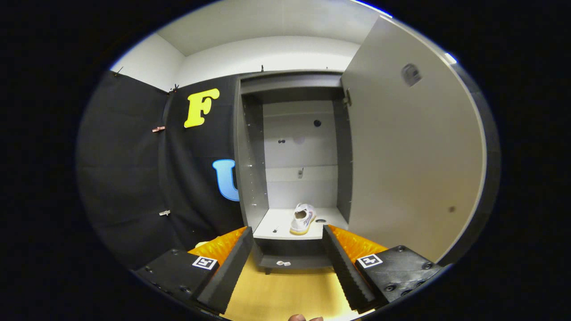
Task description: Open the shoe cabinet door, grab the shoes and put them into the shoe cabinet, then close the shoe cabinet door.
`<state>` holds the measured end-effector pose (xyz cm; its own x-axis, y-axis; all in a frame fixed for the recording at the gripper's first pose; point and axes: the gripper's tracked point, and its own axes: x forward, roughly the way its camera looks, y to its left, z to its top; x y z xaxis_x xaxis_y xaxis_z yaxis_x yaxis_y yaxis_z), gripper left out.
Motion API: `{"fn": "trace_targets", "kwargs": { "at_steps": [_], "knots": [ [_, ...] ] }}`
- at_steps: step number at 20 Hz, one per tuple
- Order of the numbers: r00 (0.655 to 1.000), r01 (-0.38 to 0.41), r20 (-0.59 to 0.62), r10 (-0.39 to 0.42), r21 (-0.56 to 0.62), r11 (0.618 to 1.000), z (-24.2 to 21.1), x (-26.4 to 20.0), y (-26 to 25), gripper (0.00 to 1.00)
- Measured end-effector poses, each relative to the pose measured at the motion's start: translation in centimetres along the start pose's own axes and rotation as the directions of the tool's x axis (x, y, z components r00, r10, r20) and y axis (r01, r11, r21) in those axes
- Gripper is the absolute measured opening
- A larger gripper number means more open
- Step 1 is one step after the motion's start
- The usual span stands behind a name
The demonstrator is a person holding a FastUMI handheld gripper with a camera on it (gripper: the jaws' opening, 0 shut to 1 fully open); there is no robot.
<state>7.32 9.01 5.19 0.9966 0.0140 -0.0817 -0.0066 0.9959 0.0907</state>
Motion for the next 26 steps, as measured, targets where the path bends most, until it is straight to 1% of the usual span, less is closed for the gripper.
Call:
{"fn": "trace_targets", "kwargs": {
  "at_steps": [2,6,9,11,14,19,23,26],
  "knots": [
    [1.000,0.029,0.003,-0.029,-0.003,1.000,0.6,-3.0,-2.1,0.98],
    [0.993,0.120,-0.003,-0.120,0.066,0.991,1.6,-8.2,-8.1,0.98],
    [0.976,0.220,-0.013,-0.219,0.080,0.972,1.3,-10.6,-13.5,0.98],
    [0.962,0.274,-0.017,-0.274,0.086,0.958,1.3,-11.3,-16.7,0.98],
    [0.947,0.322,-0.015,-0.322,0.084,0.943,1.1,-10.6,-21.1,0.98],
    [0.933,0.361,-0.044,-0.358,0.077,0.930,-0.7,-6.7,-26.8,0.98],
    [0.943,0.332,-0.054,-0.328,0.091,0.939,-0.8,-4.2,-28.1,0.98],
    [0.944,0.330,-0.047,-0.327,0.085,0.940,-0.7,-4.4,-28.2,0.98]
  ]
}}
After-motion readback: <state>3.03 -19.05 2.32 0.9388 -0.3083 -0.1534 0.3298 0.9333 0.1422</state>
